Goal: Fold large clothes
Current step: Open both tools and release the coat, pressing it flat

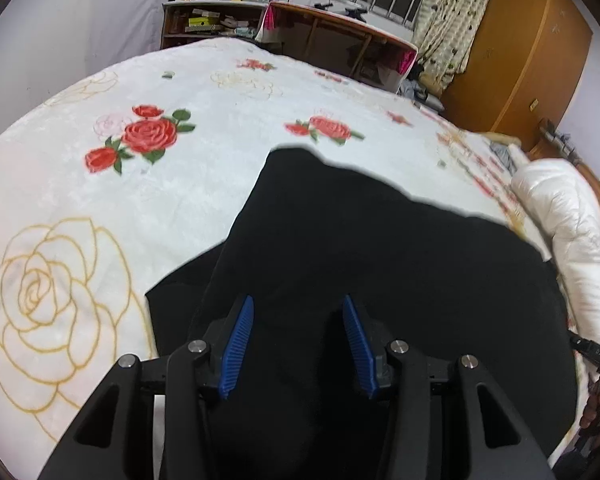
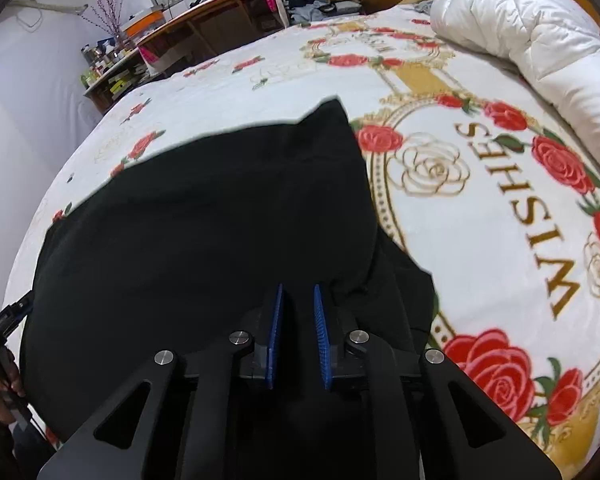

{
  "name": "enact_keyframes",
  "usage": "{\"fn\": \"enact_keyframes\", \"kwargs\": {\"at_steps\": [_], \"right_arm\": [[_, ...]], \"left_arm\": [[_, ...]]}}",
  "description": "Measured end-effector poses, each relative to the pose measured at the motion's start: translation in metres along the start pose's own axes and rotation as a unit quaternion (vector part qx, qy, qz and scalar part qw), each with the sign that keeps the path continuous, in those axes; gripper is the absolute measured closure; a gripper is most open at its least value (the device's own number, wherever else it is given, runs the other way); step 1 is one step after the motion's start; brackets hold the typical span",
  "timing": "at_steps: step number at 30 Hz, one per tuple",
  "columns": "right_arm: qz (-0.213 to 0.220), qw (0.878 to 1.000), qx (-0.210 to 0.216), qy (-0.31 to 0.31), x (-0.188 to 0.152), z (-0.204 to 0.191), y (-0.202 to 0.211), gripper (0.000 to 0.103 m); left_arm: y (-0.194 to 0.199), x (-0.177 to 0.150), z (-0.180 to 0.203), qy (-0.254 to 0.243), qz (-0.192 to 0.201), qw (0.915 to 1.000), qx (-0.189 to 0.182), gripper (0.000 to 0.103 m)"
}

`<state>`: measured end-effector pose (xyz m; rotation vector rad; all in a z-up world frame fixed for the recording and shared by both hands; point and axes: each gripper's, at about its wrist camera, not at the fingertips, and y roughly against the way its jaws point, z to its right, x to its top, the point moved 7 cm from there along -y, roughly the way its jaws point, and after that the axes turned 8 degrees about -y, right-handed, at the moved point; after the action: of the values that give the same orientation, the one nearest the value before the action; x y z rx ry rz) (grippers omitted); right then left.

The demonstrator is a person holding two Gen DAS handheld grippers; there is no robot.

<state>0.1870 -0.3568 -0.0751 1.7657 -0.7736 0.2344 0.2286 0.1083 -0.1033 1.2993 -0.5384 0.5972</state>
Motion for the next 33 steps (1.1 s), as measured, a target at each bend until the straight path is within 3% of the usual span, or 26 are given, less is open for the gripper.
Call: {"fn": "enact_keyframes", "kwargs": {"at_steps": [5, 8, 12, 18, 24, 30, 32, 33], "right_arm": [[0.029, 0.999, 0.015, -0.004, 0.039, -0.012, -0.002, 0.088], [0.027, 1.000, 0.007, -0.006, 0.058, -0.011, -0.022, 0.088], [0.005, 1.000, -0.027, -0.003, 0.066, 0.004, -0.057, 0.088], [-0.007, 0.999, -0.030, -0.011, 0.062, 0.014, -0.072, 0.087], [0.019, 0.999, -0.035, 0.009, 0.060, 0.001, -0.039, 0.085], [0.037, 0.999, -0.009, 0.024, 0.026, -0.019, 0.016, 0.082], [0.042, 0.999, 0.000, 0.030, 0.011, -0.024, 0.035, 0.079], [0.044, 0.999, 0.006, 0.029, 0.001, -0.027, 0.046, 0.071]], "left_arm": [[-0.015, 0.043, 0.029, -0.029, 0.021, 0.9991, -0.022, 0.054], [-0.045, 0.061, 0.029, -0.035, 0.013, 0.9993, -0.007, 0.054], [-0.081, 0.059, 0.012, -0.009, -0.013, 0.9999, 0.004, 0.054], [-0.089, 0.057, 0.016, -0.018, -0.017, 0.9996, 0.011, 0.054], [-0.055, 0.055, 0.030, -0.041, -0.004, 0.9991, 0.013, 0.054], [0.002, 0.029, 0.056, -0.072, 0.009, 0.9973, 0.005, 0.054], [0.023, 0.014, 0.064, -0.078, 0.006, 0.9968, 0.011, 0.052], [0.031, 0.008, 0.068, -0.075, 0.004, 0.9971, 0.014, 0.052]]}}
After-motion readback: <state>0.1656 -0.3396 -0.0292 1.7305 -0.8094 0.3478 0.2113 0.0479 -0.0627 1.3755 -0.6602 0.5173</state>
